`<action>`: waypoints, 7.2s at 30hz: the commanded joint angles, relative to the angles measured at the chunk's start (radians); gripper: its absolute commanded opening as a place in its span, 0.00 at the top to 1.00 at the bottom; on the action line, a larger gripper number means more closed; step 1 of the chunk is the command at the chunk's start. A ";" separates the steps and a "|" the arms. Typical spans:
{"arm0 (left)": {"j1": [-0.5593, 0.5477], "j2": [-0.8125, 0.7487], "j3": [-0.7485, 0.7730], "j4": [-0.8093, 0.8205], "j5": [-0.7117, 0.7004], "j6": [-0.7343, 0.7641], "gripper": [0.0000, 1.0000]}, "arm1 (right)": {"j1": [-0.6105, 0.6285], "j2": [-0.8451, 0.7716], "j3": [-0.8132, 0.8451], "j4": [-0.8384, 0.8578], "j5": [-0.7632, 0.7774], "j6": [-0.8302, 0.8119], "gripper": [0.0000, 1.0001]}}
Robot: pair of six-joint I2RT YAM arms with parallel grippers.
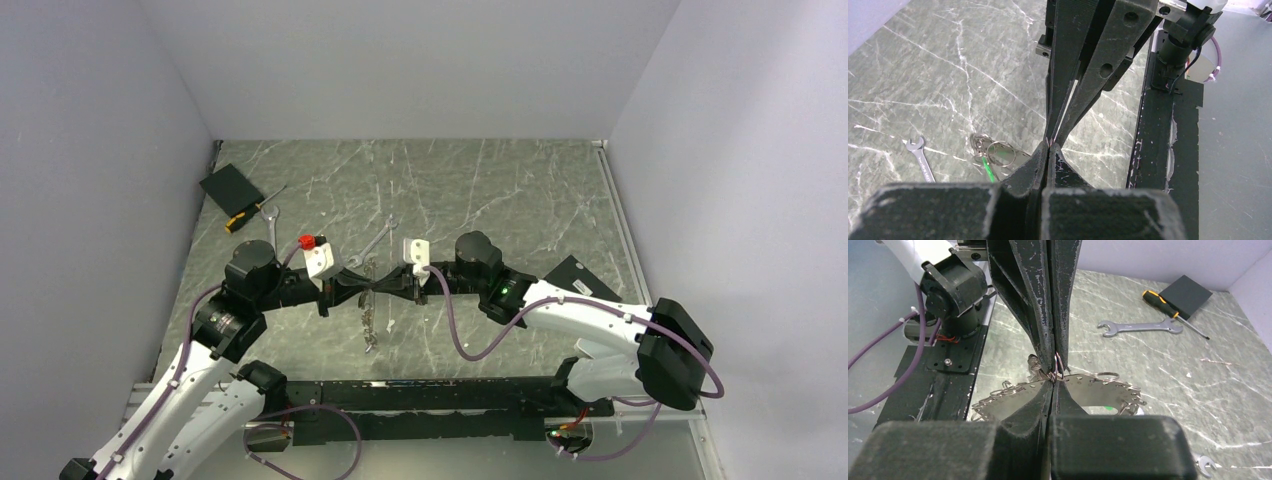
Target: Put the keys on the keyring
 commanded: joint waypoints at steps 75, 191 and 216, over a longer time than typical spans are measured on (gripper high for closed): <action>0.003 -0.009 0.032 0.056 0.020 0.004 1.00 | -0.105 -0.013 0.098 -0.073 -0.284 -0.053 0.52; 0.003 -0.004 0.009 0.086 -0.080 0.009 1.00 | -0.163 0.033 0.120 0.265 0.021 0.638 1.00; 0.003 -0.135 -0.237 0.336 -0.145 0.168 1.00 | -0.163 0.170 0.364 -0.213 -0.038 0.723 1.00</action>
